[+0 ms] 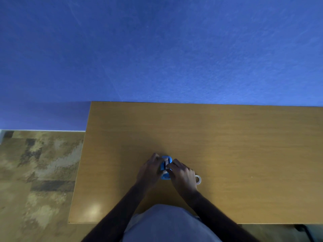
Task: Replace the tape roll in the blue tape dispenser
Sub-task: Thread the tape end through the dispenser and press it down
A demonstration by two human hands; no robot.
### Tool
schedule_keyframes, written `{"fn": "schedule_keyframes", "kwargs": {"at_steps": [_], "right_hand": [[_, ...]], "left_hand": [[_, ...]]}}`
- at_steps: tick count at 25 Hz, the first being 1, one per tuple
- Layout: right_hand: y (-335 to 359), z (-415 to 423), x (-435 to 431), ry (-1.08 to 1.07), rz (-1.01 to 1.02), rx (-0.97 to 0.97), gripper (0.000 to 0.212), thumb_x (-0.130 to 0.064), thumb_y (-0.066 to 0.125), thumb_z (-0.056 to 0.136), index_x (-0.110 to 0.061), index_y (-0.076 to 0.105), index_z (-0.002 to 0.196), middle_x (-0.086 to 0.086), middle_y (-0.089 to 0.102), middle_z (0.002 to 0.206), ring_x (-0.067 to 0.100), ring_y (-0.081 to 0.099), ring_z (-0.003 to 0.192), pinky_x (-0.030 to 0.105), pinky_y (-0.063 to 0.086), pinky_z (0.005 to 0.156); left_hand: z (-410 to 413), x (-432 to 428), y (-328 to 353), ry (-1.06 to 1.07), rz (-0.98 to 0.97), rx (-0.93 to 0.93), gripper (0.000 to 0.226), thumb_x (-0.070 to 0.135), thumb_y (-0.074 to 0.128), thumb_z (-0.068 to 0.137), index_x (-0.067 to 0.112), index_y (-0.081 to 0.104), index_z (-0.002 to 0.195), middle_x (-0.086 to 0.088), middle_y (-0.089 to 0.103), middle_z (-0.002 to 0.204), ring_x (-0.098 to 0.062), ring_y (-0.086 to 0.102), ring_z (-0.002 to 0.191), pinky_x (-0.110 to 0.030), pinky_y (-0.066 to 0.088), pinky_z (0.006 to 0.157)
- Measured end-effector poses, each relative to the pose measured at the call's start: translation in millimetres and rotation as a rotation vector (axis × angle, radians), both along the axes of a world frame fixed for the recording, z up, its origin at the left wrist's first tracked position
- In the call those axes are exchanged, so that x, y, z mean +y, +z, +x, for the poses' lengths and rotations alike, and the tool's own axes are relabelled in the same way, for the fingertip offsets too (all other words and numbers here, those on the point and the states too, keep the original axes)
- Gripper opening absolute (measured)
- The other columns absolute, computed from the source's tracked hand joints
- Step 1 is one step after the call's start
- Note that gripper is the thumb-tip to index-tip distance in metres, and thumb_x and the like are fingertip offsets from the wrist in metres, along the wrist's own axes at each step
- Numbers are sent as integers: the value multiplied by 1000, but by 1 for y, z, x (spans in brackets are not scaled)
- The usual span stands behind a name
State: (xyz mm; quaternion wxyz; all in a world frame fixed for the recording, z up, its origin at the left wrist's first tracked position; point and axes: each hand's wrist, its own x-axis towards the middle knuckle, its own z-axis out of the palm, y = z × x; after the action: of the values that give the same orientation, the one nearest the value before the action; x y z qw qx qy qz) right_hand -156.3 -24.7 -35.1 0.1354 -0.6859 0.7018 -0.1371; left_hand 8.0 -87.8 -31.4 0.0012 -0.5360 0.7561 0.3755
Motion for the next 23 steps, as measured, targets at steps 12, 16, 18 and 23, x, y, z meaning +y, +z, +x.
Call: {"fn": "schedule_keyframes", "kwargs": {"at_steps": [12, 16, 18, 23], "right_hand": [[-3, -5, 0, 31, 63, -34, 11, -24, 64, 97, -25, 59, 88, -7, 64, 89, 20, 68, 66, 39, 51, 41], [-7, -5, 2, 18, 136, -54, 11, -19, 71, 93, -25, 62, 90, -7, 65, 93, 21, 68, 69, 39, 53, 45], [-8, -5, 2, 11, 178, -91, 7, -24, 65, 98, -25, 61, 92, -7, 64, 96, 23, 69, 72, 43, 57, 50], [-14, -6, 5, 20, 221, -120, 7, -28, 60, 101, -25, 59, 94, -7, 63, 100, 26, 71, 74, 47, 60, 56]], "left_hand": [[1, 4, 2, 54, -31, 100, 76, 28, 86, 76, 39, 52, 143, 9, 52, 137, -18, 63, 123, -40, 59, 91], [12, 10, -15, -5, -72, 140, 121, 35, 100, 57, 30, 33, 158, -2, 54, 158, -20, 49, 146, -44, 51, 116], [15, 8, -17, -64, 0, 66, 130, 37, 100, 57, 29, 26, 164, -1, 44, 168, -21, 42, 154, -40, 43, 121], [16, 7, -13, -39, 64, 56, 118, 32, 98, 69, 25, 32, 166, 3, 39, 172, -19, 38, 159, -43, 37, 130]]}}
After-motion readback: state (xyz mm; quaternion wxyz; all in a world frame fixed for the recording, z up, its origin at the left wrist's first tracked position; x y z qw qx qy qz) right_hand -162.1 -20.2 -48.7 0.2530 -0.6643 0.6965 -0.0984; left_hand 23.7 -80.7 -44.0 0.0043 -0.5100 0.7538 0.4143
